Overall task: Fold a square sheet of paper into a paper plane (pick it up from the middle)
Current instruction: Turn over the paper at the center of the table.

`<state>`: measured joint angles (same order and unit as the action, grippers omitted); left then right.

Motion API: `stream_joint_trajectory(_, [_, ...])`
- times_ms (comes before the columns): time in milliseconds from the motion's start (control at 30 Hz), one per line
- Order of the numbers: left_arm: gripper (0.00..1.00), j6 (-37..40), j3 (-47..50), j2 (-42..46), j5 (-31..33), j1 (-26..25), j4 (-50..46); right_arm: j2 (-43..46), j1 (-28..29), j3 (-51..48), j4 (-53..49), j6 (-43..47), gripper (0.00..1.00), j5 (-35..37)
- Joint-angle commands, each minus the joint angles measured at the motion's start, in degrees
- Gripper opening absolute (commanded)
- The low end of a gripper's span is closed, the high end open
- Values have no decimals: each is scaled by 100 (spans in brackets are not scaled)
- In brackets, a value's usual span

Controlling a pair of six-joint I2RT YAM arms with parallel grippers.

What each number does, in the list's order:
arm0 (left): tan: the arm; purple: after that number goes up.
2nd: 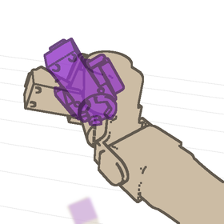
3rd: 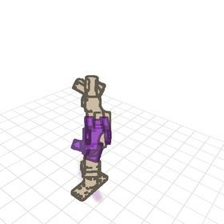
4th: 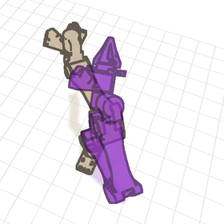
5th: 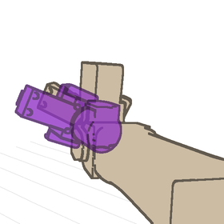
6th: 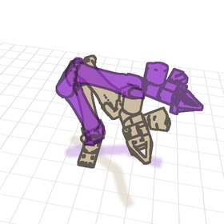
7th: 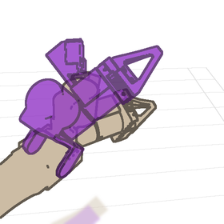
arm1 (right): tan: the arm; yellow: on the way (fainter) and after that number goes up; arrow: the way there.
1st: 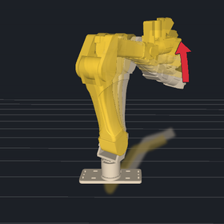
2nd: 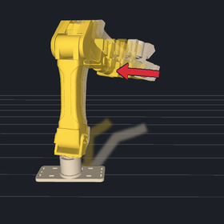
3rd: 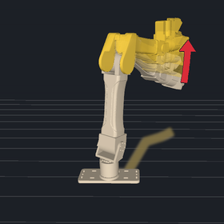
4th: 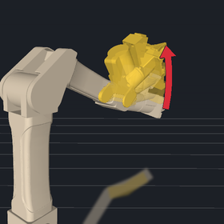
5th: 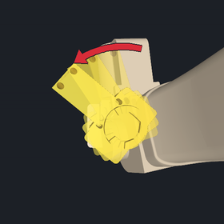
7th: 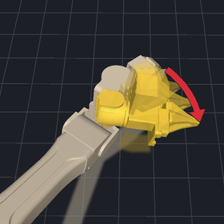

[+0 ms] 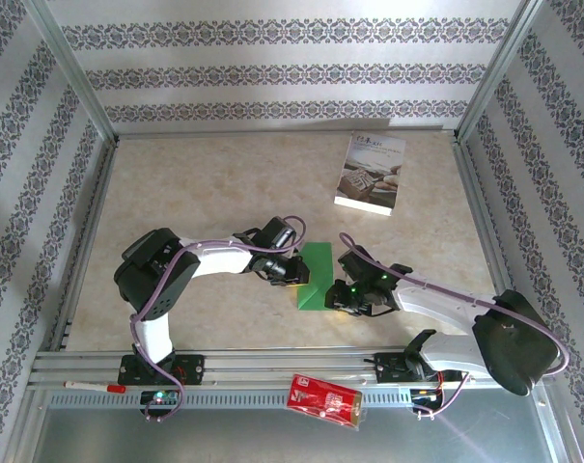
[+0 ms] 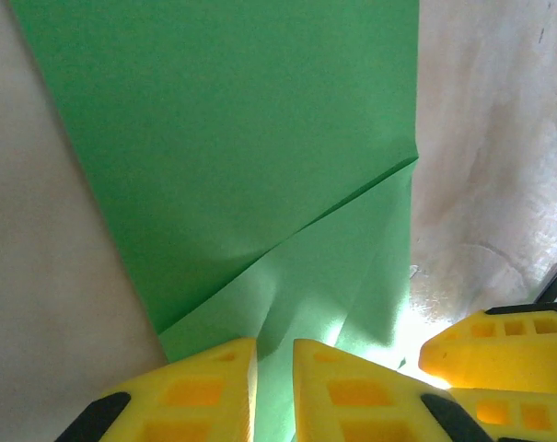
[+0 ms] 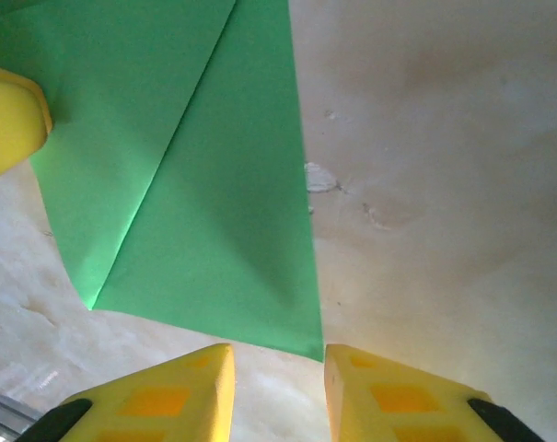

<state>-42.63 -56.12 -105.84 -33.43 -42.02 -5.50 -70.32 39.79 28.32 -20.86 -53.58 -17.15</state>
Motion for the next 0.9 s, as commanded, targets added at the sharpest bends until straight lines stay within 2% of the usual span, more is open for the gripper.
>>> stream_joint_trajectory(0, [17,120,67,-83,-24,-65,145,-68,86,-136,381,-240,32,74])
stream_joint_trajectory(533, [16,148,206,-97,11,-60,163,-226,90,-270,1264,-304,33,10])
stream_joint_trajectory(867, [16,166,224,-86,-6,-61,145,-401,-223,-253,1766,231,36,-55])
